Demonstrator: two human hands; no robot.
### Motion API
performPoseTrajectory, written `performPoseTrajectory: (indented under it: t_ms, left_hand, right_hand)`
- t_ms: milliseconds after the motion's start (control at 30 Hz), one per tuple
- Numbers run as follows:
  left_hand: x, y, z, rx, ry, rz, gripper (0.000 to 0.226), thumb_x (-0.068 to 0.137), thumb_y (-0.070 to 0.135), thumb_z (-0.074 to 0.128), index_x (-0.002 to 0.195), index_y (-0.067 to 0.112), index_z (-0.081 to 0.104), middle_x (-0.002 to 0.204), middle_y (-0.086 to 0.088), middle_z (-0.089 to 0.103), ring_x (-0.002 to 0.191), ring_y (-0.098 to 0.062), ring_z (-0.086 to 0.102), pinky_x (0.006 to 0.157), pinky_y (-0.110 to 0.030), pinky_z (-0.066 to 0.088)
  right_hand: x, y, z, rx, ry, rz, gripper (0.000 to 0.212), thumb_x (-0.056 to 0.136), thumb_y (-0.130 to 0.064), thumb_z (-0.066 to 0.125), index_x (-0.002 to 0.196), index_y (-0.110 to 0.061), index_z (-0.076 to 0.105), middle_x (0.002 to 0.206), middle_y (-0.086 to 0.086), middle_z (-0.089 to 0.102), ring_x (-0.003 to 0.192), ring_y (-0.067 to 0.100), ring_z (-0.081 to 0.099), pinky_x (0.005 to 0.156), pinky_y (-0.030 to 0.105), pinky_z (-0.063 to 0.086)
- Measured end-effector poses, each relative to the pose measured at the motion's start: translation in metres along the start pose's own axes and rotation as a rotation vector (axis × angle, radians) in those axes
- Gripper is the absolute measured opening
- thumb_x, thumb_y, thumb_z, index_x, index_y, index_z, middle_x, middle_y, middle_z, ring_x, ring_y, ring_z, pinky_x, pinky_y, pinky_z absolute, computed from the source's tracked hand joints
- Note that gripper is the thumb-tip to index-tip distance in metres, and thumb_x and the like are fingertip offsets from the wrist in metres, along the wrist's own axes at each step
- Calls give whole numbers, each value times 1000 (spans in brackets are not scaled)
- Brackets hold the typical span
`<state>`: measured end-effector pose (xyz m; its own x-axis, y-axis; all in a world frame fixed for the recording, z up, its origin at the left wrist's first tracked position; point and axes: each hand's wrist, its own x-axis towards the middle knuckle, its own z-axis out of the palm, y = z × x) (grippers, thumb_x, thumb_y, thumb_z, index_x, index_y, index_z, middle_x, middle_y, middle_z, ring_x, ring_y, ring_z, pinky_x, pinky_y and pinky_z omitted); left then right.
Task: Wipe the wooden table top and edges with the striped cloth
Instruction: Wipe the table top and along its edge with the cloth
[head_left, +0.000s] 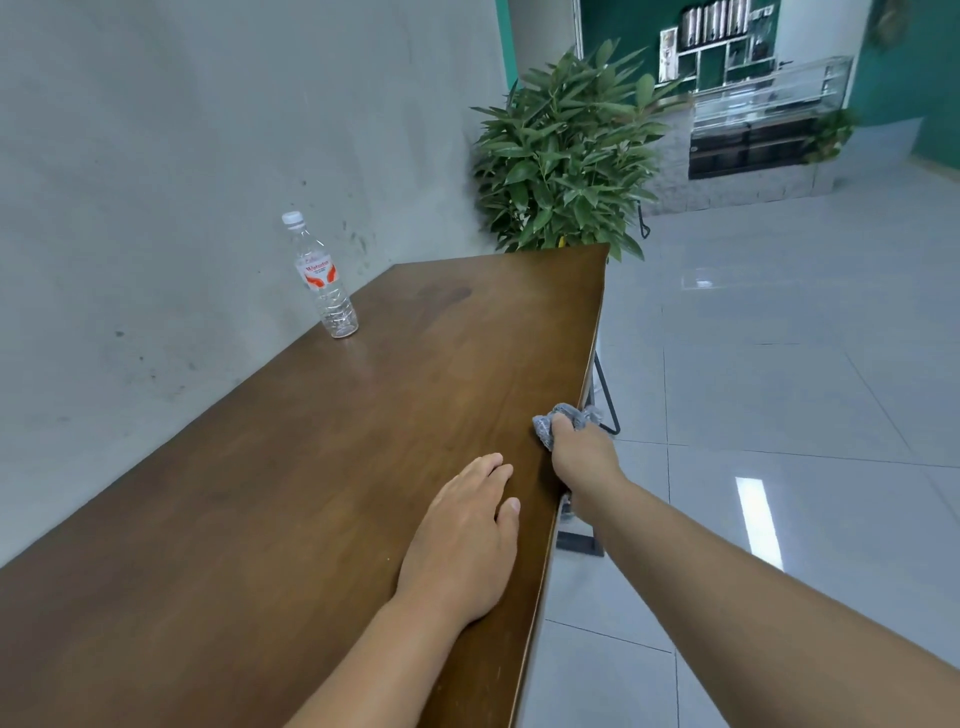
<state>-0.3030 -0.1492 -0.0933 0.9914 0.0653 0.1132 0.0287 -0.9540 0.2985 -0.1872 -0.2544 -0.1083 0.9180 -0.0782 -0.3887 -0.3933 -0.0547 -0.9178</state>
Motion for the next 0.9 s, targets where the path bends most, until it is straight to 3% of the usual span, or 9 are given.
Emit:
performPoseTrajectory:
  t_ms: [67,233,500,633,900]
  left_hand:
    - [0,0,0,-5,0,-4,48,102,42,25,150,35,21,157,19,14,144,0,10,115,-22,12]
    - [-7,-1,-4,-34,-33,13,49,102,42,27,150,34,21,158,18,14,145,-1,10,119,-27,16]
    - [-32,-7,-9,-29,-30,69,50,102,41,26,151,34,18,157,21,9,143,4,5,116,-19,7]
    - [-30,-6,-7,-41,-7,78,49,103,40,25,151,33,19,157,21,11,143,4,6,114,-18,5]
    - [-29,-6,-7,-46,1,59,48,103,40,26,150,34,22,157,20,14,143,2,9,110,-16,6]
  right_hand:
    - [-1,-1,0,6,1,11,50,101,-44,38,137,-11,47,117,11,58,97,24,54,81,35,45]
    - [-19,5,1,24,5,37,49,101,-47,38,137,-14,47,116,9,59,100,23,56,87,37,48]
    - [-62,35,2,-4,-24,-30,38,102,-42,36,124,-17,55,108,5,61,96,20,57,83,36,47]
    - [-56,32,3,-26,-3,-20,42,102,-43,37,130,-16,52,116,7,60,103,23,56,91,40,48]
    - [-21,12,3,29,21,6,51,100,-45,40,138,-11,48,121,10,59,104,26,56,81,35,45]
